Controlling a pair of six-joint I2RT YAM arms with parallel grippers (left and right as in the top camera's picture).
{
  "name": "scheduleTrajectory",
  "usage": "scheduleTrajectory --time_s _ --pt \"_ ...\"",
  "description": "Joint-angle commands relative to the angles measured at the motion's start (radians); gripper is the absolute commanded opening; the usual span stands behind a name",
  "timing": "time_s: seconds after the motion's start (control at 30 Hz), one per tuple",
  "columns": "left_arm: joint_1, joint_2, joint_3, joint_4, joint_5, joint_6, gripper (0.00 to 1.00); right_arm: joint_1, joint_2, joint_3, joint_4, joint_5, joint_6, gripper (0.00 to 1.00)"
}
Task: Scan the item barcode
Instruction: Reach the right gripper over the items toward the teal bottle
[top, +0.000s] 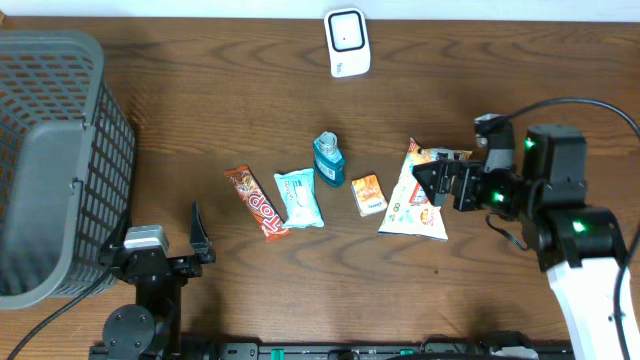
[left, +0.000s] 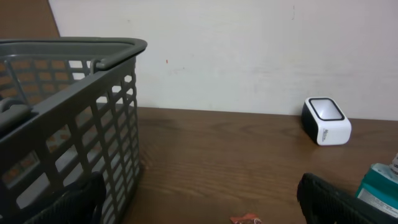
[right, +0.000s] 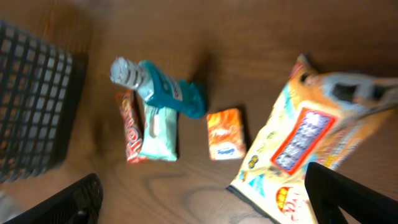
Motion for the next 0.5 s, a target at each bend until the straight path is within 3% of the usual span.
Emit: scheduleTrajectory --time_s 0.0,0.13,0.47 --pt "0.005 0.002 -0.001 0.0 -0.005 -0.005 0.98 0.013 0.057 0.014 0.005 -0.083 -0.011 0.99" --pt "0.005 0.002 -0.001 -0.003 -0.005 -0.005 0.98 0.072 0.071 0.014 0.01 0.005 -0.005 0.99" --pt "0.005 0.002 -0.001 -0.003 -0.005 -0.005 0.98 0.376 0.122 0.119 0.037 0.505 0.092 0.99"
